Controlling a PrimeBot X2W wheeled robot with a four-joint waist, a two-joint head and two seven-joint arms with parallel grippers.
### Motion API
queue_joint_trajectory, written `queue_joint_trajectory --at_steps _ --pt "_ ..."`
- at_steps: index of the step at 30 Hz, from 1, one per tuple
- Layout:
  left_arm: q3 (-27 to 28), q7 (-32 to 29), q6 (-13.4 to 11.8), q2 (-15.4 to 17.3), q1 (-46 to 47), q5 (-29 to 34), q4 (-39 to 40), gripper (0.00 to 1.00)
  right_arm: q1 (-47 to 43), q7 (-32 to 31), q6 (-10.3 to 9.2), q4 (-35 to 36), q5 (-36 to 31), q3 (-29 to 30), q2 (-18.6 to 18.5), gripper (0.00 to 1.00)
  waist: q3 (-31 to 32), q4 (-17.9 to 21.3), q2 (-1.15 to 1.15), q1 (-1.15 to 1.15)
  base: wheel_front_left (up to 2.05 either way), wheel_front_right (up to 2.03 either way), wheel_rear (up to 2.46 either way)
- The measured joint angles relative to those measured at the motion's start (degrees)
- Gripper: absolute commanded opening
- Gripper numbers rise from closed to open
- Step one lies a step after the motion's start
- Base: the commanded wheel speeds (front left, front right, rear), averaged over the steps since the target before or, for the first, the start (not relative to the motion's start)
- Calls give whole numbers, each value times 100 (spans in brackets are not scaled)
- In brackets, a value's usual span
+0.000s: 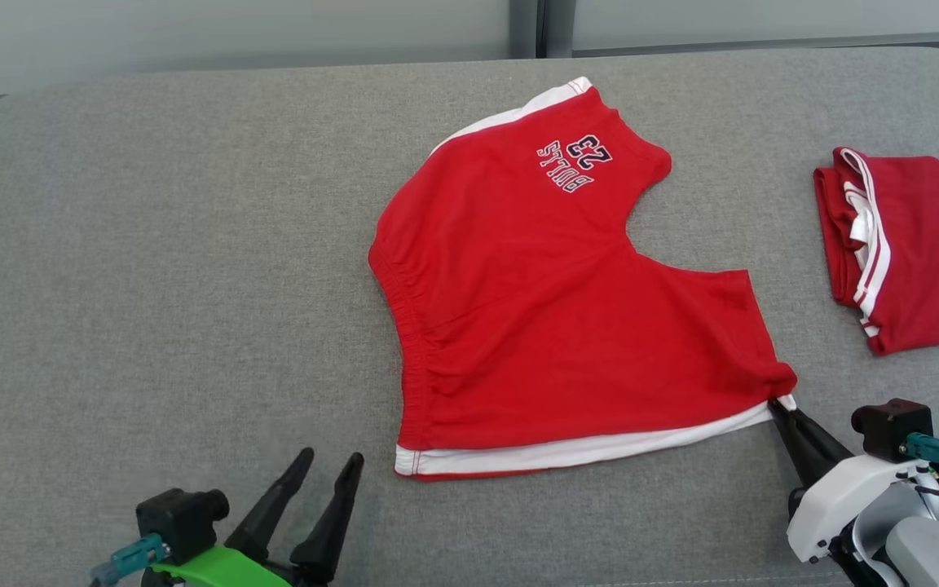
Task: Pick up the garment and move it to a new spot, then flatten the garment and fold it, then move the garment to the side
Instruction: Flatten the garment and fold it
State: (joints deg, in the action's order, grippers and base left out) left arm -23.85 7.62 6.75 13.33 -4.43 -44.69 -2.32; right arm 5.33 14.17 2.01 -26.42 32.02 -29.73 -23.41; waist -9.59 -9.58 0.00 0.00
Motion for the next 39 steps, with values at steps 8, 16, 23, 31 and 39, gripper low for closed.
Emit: queue_joint_trajectory --at_steps 8,16,23,31,39 --pt "-443 -338 7 12 82 -9 -40 100 302 1 100 -32 -77 -38 32 0 -226 159 0 0 0 0 0" --pt "-684 -483 13 -26 550 -11 -257 100 525 1 152 -97 -127 -46 59 0 -439 324 0 0 0 0 0" --pt "-895 -606 38 -45 714 -43 -491 100 627 44 169 -151 -135 -56 158 0 -551 437 0 0 0 0 0" --pt "-1114 -606 38 -137 844 -109 -698 15 711 44 202 -226 -136 -33 176 0 -587 425 0 0 0 0 0" --pt "-1276 -648 38 -70 1049 -302 -699 0 721 44 221 -234 -178 81 166 0 -537 373 0 0 0 0 0"
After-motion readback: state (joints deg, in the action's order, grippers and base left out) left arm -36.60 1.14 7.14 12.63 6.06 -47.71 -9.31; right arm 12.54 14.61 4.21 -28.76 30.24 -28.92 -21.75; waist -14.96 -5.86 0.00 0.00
